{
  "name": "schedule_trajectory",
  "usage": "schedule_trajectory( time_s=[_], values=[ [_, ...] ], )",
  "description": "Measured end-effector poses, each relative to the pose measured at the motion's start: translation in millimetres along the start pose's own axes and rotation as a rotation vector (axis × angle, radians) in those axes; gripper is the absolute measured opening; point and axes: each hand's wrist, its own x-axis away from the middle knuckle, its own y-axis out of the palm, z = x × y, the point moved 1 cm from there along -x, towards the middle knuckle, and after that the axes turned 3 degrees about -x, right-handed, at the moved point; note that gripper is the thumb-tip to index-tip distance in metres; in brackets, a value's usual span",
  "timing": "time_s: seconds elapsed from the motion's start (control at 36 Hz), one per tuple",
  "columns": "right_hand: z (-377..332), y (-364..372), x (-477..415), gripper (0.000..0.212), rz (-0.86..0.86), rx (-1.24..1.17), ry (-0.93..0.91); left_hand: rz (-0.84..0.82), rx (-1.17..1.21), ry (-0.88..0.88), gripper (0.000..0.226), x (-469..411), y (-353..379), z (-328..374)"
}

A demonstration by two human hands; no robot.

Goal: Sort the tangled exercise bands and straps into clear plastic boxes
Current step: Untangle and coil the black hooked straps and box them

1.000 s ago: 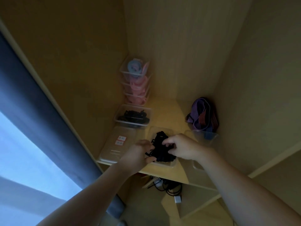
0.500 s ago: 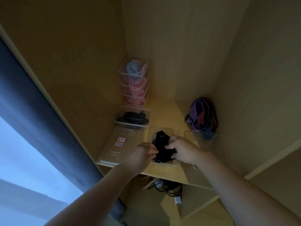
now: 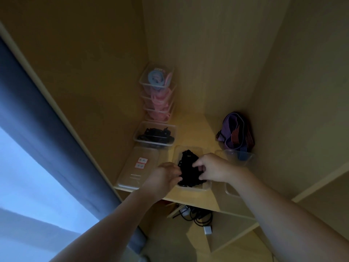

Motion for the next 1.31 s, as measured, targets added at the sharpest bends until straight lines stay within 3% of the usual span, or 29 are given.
schedule_trajectory(
  time_s=[0.25, 0.44, 0.53, 0.61, 0.78, 1.14, 1.31],
  values=[
    [-47.1, 7.2, -4.2, 0.020, 0.220, 0.052, -0.127, 0.106, -0.068, -0.209, 0.017, 33.8, -28.9, -14.5],
    [-98.9, 60.2, -17.6, 0.025, 0.202, 0.132, -0.315, 0.250, -0.030, -0.416, 0.024, 95.4, -37.7, -26.1],
    [-114.2, 82.5, -21.4, 0.027, 0.147, 0.145, -0.320, 0.302, -0.018, -0.381, 0.029, 118.4, -43.0, -25.0],
    [-122.9, 101.1, -28.3, 0.034, 0.098, 0.160, -0.283, 0.308, -0.036, -0.421, 0.011, 132.3, -44.6, -32.0],
    [-122.8, 132.8, -49.2, 0.041, 0.175, 0.202, -0.235, 0.273, -0.051, -0.431, 0.019, 144.2, -47.5, -51.8],
    [-114.5, 159.4, -62.4, 0.015, 0.341, 0.054, -0.184, 0.176, 0.019, -0.267, 0.020, 135.5, -70.5, -85.5],
    [-106.0, 153.2, -54.1, 0.020, 0.348, 0.091, -0.172, 0.152, 0.054, -0.196, 0.029, 121.2, -66.2, -82.7]
  ],
)
